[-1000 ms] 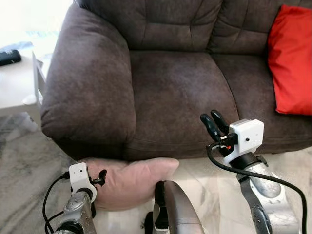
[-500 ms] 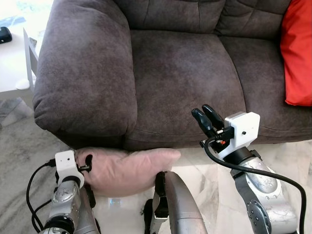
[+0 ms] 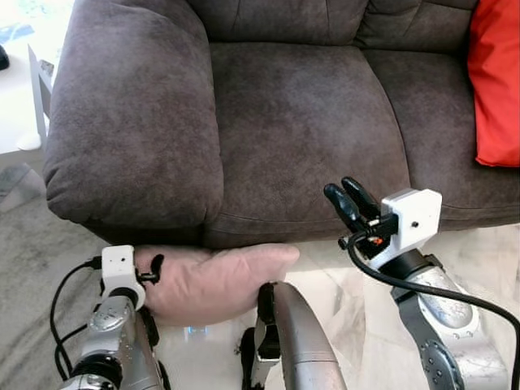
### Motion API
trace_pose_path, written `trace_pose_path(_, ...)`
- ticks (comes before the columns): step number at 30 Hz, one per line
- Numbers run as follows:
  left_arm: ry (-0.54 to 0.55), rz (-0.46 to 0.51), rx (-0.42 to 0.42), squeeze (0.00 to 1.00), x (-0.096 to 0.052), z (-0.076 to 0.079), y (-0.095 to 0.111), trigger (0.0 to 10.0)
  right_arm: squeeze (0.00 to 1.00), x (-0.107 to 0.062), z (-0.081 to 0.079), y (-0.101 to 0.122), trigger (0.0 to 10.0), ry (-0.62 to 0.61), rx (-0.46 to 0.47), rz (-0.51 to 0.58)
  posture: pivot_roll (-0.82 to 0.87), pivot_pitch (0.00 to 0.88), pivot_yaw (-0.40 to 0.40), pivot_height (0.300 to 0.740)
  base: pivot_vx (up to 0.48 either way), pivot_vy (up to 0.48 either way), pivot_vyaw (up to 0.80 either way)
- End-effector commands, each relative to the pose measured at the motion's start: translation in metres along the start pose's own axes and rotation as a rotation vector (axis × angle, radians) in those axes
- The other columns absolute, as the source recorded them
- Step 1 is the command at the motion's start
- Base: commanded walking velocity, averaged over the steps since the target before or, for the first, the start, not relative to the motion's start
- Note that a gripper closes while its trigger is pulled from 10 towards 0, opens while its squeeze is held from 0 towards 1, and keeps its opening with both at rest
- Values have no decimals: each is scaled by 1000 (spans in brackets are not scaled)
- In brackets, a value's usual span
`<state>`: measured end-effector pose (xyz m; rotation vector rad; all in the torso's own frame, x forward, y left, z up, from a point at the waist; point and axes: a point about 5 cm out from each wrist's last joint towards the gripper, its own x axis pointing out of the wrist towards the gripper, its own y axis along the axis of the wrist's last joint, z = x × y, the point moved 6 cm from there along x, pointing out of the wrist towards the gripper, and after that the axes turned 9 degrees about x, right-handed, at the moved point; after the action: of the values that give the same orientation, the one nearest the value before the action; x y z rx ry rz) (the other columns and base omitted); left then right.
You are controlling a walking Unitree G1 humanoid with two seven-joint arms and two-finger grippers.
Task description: Move the pillow to the sofa from floor
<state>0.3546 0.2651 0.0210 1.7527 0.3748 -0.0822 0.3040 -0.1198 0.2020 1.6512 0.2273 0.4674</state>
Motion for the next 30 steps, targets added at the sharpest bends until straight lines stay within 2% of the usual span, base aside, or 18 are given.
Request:
trace_pose_path(1,2,-71,-5,0,-6,2,-21,10000,0,-7,5,3,10000,-19,-9,-4,-118,439,-261,568,0,0,0)
trace_pose_path(7,-8,-73,-41,0,-7,5,-22,10000,0,-8,4,4,10000,-18,-9,-7,-125,441,-267,568,0,0,0)
trace_pose_path(9,-43,-80,-91,0,-6,14,-23,10000,0,-9,4,6,10000,-13,-13,-11,-140,444,-276,568,0,0,0)
trace_pose_path(18,-52,-134,-103,0,-9,23,-36,10000,0,-10,7,11,10000,-7,-30,-18,-167,447,-298,568,0,0,0)
trace_pose_path(23,-3,-155,-79,0,-11,15,-41,10000,0,-11,7,12,10000,0,-34,-26,-173,446,-309,568,0,0,0)
trace_pose_path(24,28,-171,-44,0,-12,10,-44,10000,0,-11,7,12,10000,2,-34,-28,-171,444,-312,568,0,0,0)
trace_pose_path(26,54,-185,-31,0,-13,6,-46,10000,0,-10,7,12,10000,4,-33,-29,-170,445,-315,568,0,0,0)
trace_pose_path(30,101,-192,-32,0,-14,0,-48,10000,0,-8,4,12,10000,15,-29,-31,-172,443,-321,568,0,0,0)
